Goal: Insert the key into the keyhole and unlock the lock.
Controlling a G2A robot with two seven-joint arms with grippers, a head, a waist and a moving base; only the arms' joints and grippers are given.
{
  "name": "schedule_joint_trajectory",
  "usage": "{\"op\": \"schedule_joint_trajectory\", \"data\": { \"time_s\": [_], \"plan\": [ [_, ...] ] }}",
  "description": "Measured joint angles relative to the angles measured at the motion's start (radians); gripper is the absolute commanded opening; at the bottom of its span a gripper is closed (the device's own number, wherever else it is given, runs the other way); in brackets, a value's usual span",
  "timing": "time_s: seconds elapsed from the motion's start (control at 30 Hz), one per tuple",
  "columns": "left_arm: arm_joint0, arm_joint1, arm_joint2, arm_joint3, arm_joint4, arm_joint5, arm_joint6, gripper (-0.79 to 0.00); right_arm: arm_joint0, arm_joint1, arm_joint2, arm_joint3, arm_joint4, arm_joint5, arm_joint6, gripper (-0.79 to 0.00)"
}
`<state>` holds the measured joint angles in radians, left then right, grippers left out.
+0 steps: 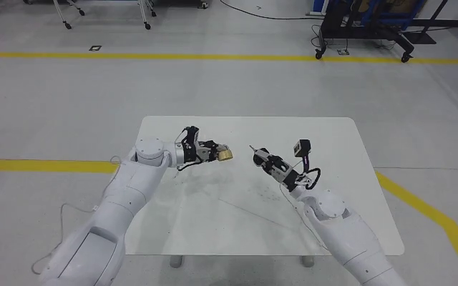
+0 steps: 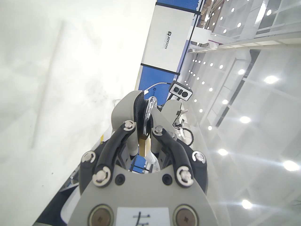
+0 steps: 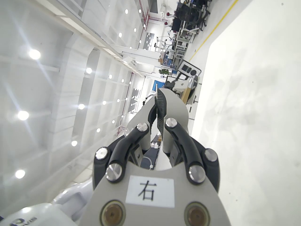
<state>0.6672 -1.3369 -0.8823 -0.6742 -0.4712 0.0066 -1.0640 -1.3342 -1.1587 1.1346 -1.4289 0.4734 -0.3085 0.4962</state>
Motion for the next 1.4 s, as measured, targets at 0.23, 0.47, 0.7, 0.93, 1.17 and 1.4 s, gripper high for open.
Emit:
{"op": "schedule_joint_trajectory", "data": {
  "time_s": [0.23,0.47,0.7,0.93,1.17,1.4],
  "plan": [
    [0.007,-0.001,-0.002,-0.006,-0.013,0.007,-0.003,-0.785,0.0,0.0,0.0,0.0,-0.015,-0.006,-0.013,-0.785],
    [0.034,-0.01,-0.029,-0.004,-0.12,0.051,-0.019,-0.785,-0.003,-0.011,-0.042,-0.019,-0.092,0.029,-0.076,-0.785],
    [0.037,-0.02,-0.013,-0.027,-0.032,-0.005,0.167,-0.785,-0.008,-0.024,-0.06,-0.008,-0.099,0.016,-0.134,-0.785],
    [0.073,-0.023,-0.02,-0.072,-0.009,-0.06,0.262,-0.785,0.008,-0.047,-0.113,0.009,-0.099,0.068,-0.211,-0.785],
    [0.081,-0.026,-0.025,-0.08,-0.002,-0.044,0.258,-0.785,0.029,-0.07,-0.156,0.045,-0.099,0.062,-0.265,-0.785],
    [0.085,-0.028,-0.028,-0.085,0.014,-0.038,0.252,-0.785,0.049,-0.087,-0.18,0.077,-0.109,0.066,-0.27,-0.785]
  ]
}}
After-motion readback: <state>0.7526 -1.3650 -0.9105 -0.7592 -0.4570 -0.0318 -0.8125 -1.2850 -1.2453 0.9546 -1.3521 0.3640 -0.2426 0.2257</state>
